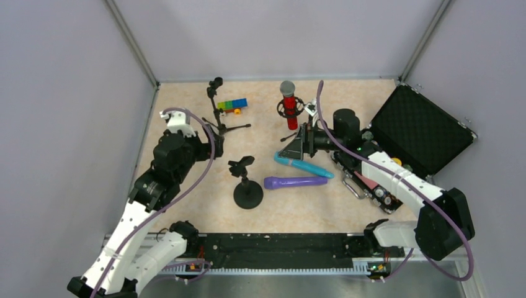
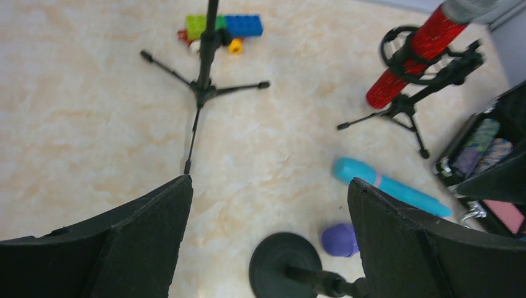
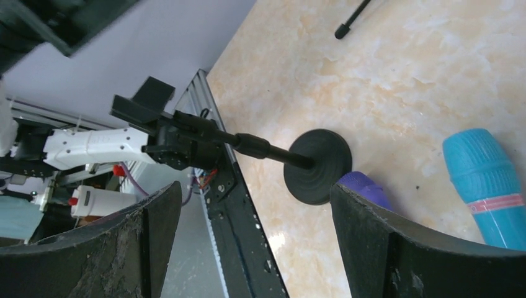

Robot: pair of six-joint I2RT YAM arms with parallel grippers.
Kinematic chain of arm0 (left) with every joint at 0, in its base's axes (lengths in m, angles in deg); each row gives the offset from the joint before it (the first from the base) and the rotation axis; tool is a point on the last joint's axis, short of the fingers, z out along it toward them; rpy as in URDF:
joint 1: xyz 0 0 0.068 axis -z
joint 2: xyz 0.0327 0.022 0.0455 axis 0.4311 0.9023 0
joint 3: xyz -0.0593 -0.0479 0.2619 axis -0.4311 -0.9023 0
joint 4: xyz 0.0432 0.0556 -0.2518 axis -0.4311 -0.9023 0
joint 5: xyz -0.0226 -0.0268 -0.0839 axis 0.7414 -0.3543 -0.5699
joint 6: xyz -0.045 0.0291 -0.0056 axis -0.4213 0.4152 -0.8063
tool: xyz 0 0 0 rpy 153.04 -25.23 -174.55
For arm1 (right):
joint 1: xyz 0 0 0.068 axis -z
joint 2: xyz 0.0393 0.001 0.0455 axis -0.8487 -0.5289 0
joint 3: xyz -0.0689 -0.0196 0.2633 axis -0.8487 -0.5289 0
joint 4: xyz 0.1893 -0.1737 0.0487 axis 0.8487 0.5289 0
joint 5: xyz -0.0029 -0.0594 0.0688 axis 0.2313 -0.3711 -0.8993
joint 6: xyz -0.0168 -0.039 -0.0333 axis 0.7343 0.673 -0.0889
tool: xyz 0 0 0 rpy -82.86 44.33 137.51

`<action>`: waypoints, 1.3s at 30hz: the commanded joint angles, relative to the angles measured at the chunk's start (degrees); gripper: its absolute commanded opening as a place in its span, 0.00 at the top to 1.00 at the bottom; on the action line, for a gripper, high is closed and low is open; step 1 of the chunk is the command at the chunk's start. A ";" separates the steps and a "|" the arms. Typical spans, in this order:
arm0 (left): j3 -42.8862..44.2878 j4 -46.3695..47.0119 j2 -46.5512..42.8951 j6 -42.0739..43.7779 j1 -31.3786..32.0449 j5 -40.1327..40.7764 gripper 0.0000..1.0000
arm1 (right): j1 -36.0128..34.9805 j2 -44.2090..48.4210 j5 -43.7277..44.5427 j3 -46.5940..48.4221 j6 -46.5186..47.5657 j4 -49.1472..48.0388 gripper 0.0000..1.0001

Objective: Attach the microphones to the stand

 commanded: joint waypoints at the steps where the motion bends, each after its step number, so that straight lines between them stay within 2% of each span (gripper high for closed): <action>1: -2.49 -7.59 0.50 -4.13 0.00 5.47 0.01 | -1.26 -0.54 -2.38 4.00 -3.25 -5.41 0.13; 9: -1.15 -10.71 6.07 -1.17 -0.01 4.58 0.01 | -3.45 -4.44 -5.26 7.72 -9.23 -8.24 0.12; 17: 0.47 -9.78 9.00 4.10 0.06 4.79 0.03 | -7.64 -10.22 -6.82 14.73 -11.83 -2.76 0.12; 24: -0.26 -9.41 8.62 10.85 0.01 7.49 0.03 | -9.85 -13.74 -10.52 17.60 -16.78 -3.51 0.12; 31: -2.84 -6.61 8.33 19.71 0.01 8.25 0.03 | -12.90 -17.35 -11.55 21.46 -16.50 0.07 0.13; 39: -7.13 -2.88 7.29 21.46 0.00 10.60 0.02 | -15.08 -19.92 -11.93 24.84 -16.94 2.12 0.18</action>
